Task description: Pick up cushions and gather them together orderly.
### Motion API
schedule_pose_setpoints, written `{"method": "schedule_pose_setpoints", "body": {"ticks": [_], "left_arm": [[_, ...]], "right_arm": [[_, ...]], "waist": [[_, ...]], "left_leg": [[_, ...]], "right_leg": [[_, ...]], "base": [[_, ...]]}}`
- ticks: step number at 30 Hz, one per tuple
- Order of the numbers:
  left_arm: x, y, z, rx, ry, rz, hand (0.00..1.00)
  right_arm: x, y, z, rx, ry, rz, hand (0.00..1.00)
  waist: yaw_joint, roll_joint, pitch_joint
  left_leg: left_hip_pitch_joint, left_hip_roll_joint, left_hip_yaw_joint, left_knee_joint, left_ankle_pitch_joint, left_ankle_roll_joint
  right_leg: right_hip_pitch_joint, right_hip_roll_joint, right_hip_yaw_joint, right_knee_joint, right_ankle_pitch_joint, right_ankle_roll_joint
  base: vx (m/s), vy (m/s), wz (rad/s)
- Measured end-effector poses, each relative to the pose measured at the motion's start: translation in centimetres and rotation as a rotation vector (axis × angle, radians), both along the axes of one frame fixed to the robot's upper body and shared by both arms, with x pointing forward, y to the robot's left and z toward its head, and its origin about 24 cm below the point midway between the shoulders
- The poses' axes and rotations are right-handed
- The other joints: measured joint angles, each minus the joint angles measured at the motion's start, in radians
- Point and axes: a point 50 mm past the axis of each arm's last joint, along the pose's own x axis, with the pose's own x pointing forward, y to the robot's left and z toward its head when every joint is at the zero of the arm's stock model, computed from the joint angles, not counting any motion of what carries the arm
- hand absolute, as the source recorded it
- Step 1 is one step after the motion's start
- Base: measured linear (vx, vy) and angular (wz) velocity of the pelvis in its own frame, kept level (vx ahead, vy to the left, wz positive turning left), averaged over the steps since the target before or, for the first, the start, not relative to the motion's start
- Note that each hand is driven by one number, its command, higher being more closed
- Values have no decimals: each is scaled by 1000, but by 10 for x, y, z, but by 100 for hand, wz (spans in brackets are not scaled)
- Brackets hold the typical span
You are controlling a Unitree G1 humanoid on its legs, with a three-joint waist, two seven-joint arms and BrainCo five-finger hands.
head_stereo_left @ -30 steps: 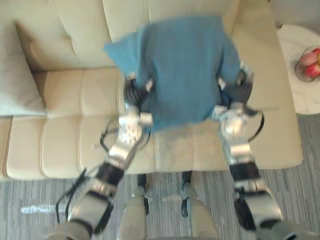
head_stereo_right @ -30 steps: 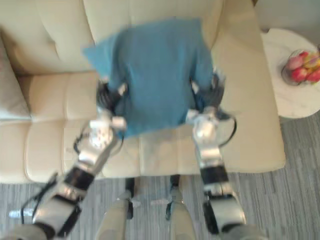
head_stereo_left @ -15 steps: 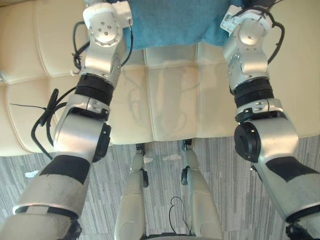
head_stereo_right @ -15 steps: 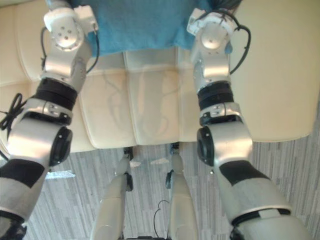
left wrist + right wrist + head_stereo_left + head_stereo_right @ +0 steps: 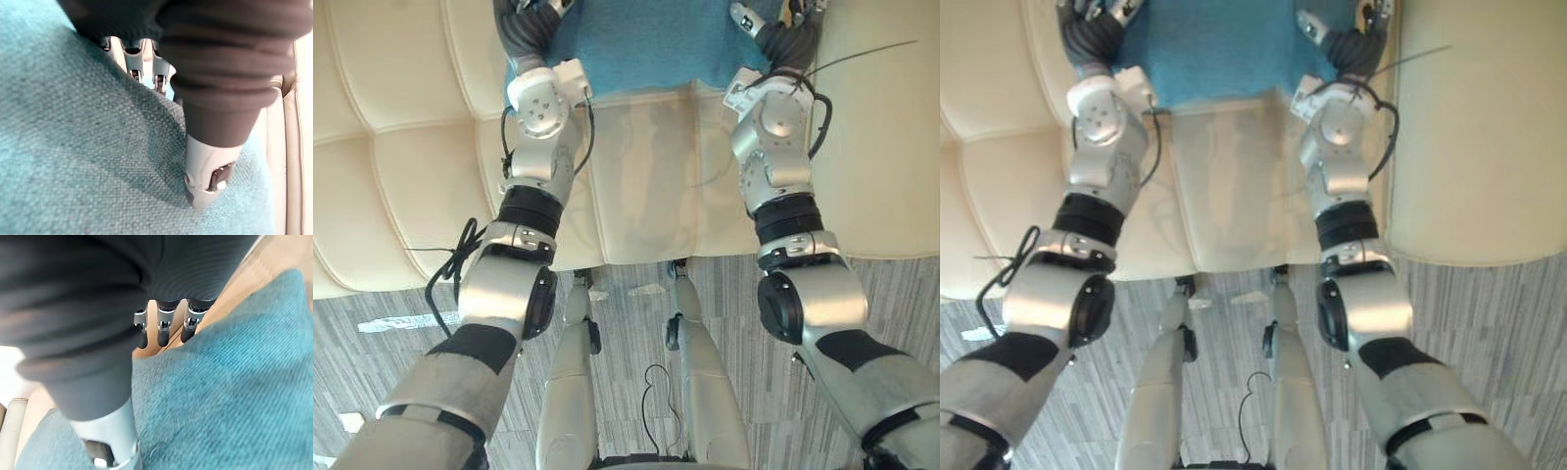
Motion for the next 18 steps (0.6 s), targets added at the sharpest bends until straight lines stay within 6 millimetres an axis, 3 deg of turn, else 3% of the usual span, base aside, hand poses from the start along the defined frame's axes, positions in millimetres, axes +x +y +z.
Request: {"method": "schedule_pose_setpoints", "body": {"ticks": [2,6,7,8,10,11,13,14,15,17,18], "left_arm": [[-4,4,-1,-16,-22,-3,0],[-12,21,-24,-46,-23,10,0],[-19,36,-35,-36,-38,37,0],[-20,39,-37,-34,-41,42,0],[-36,67,-54,0,-59,105,0],[-40,72,-59,14,-56,118,0],[-55,90,-101,33,22,156,0],[-58,92,-109,32,43,156,0],[-70,93,-148,19,140,150,0],[-83,92,-185,6,244,139,0],[-98,86,-222,-17,354,126,0]], "right_arm": [[-7,-6,-1,0,-41,-10,0],[-27,-50,-19,-44,-83,-127,0],[-45,-75,-28,-44,-128,-191,0],[-48,-79,-30,-44,-134,-199,0],[-75,-109,-53,-70,-163,-276,0],[-81,-114,-60,-80,-156,-289,0],[-105,-130,-101,-123,-63,-320,0],[-109,-131,-108,-130,-43,-319,0],[-121,-131,-137,-140,39,-310,0],[-129,-127,-162,-147,120,-298,0],[-139,-124,-190,-147,217,-291,0]], "waist": [[3,0,0],[4,0,0],[6,0,-1],[7,0,-1],[17,0,-2],[19,0,-3],[25,3,-4],[25,4,-7],[25,5,-8],[27,7,-28],[28,12,-59]], "left_leg": [[4,3,0,2,0,0],[66,3,-1,2,-1,0],[103,4,-3,2,-10,-2],[108,4,-3,2,-10,-2],[155,11,-2,4,-18,-3],[164,12,-2,4,-21,-1],[218,16,-5,3,-28,-1],[226,16,-5,2,-29,0],[264,15,-5,-1,-35,-2],[284,15,-6,-1,-42,-2],[300,15,-8,-1,-48,1]], "right_leg": [[5,2,-1,0,0,0],[73,2,-7,0,-9,-2],[106,2,-9,15,-35,-15],[110,2,-9,19,-38,-16],[137,7,-16,63,-75,-20],[145,9,-19,70,-80,-23],[180,11,-32,118,-122,-29],[184,10,-35,129,-131,-29],[210,8,-46,162,-162,-31],[223,6,-54,186,-185,-35],[233,3,-64,208,-206,-35]], "base": [[0,0,0],[-38,-7,5],[-44,-11,7],[-43,-17,1],[-12,-8,-2],[0,0,0],[9,-25,8],[34,-21,16],[35,-11,15],[42,-13,15],[81,-14,14]]}}
